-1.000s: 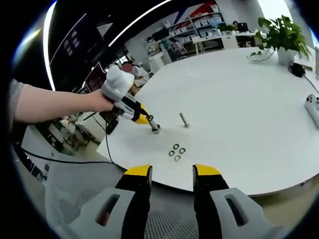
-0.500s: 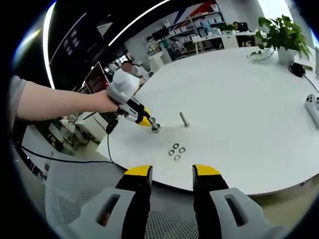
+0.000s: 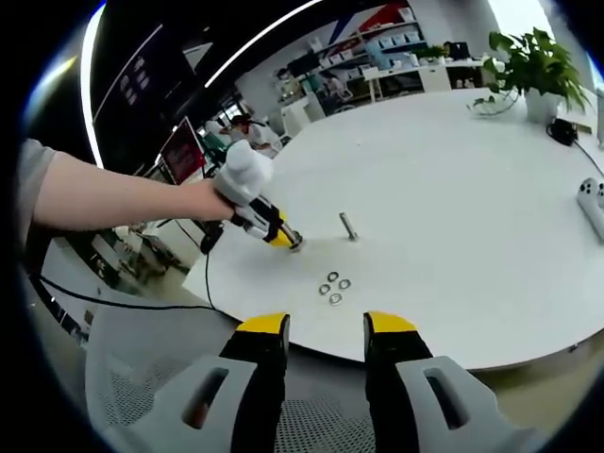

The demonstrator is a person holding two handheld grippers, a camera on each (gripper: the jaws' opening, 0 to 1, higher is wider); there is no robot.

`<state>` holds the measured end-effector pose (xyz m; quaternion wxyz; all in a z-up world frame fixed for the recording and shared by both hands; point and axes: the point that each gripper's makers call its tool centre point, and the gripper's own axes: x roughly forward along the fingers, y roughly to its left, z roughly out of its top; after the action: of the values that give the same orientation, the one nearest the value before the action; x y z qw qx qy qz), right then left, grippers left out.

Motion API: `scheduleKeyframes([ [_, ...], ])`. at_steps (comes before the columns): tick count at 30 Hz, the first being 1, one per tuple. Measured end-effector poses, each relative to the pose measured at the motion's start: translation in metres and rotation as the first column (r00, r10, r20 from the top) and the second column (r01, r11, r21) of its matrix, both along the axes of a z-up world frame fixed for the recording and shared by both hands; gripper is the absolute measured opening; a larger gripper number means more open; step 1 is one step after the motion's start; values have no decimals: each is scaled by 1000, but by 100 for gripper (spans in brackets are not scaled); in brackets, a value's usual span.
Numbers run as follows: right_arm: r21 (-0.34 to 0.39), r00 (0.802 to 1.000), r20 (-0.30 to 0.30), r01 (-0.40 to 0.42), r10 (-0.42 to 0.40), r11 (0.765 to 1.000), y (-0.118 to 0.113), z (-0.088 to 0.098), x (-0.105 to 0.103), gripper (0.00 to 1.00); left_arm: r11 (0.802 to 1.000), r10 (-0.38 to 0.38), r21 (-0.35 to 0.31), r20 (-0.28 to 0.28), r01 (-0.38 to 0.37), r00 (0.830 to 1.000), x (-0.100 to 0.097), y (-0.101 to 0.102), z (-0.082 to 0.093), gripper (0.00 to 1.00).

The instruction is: Place the washer onto the threaded stud by aligning its center hole with the stud, sliding it down to the base, and recovering from edge contact or off-axis alignment until the washer reaches the visible bottom stop.

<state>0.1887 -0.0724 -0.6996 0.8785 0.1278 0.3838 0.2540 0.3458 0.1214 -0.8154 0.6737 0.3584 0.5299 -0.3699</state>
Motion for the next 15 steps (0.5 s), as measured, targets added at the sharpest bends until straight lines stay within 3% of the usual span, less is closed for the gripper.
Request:
scheduleKeyframes([
  [15,1,1000,6,-9,9,1000,0,1,0,34,997,76,-34,14,-76,997,0,-4,0,23],
])
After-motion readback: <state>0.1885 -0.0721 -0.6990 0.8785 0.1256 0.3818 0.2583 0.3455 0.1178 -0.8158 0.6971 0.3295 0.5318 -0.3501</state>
